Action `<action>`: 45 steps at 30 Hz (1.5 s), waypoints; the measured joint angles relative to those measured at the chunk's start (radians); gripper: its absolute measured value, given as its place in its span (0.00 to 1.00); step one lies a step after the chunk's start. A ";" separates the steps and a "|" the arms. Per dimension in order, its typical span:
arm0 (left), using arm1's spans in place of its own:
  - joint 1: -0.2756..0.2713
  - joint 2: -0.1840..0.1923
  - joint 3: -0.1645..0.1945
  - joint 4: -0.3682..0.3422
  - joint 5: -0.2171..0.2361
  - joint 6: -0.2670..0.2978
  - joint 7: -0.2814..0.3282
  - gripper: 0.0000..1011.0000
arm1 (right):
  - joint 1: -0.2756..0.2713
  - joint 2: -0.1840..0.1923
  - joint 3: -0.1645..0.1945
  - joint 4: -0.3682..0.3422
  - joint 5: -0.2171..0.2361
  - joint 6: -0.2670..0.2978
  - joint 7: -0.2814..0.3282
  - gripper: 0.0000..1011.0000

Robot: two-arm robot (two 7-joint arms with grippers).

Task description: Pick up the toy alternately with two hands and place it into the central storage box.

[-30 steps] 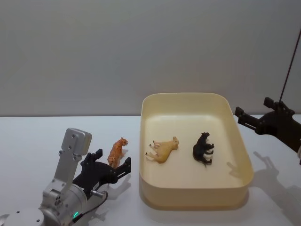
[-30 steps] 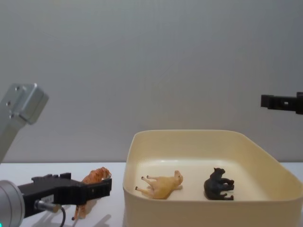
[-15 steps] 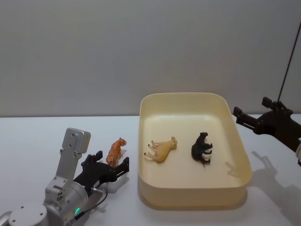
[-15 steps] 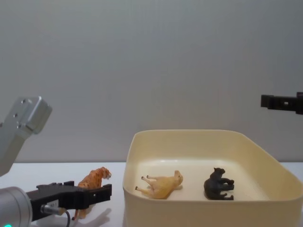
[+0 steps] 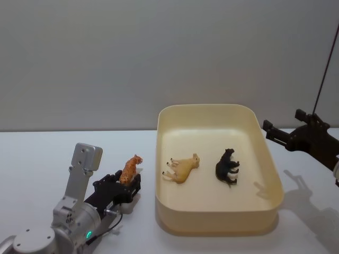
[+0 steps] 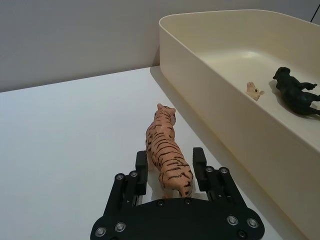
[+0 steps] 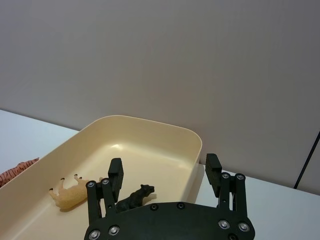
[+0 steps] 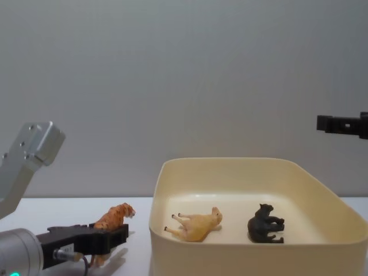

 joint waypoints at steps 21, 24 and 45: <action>-0.007 -0.003 -0.009 -0.032 0.020 -0.016 0.036 0.29 | 0.000 0.000 0.000 0.000 0.000 0.000 0.000 0.99; -0.012 -0.003 -0.012 -0.046 0.030 -0.020 0.041 0.29 | 0.000 0.000 0.000 0.000 0.000 0.000 0.000 0.99; -0.119 -0.031 -0.029 -0.071 0.085 0.011 -0.134 0.29 | 0.000 0.000 0.000 0.000 0.000 0.000 0.000 0.99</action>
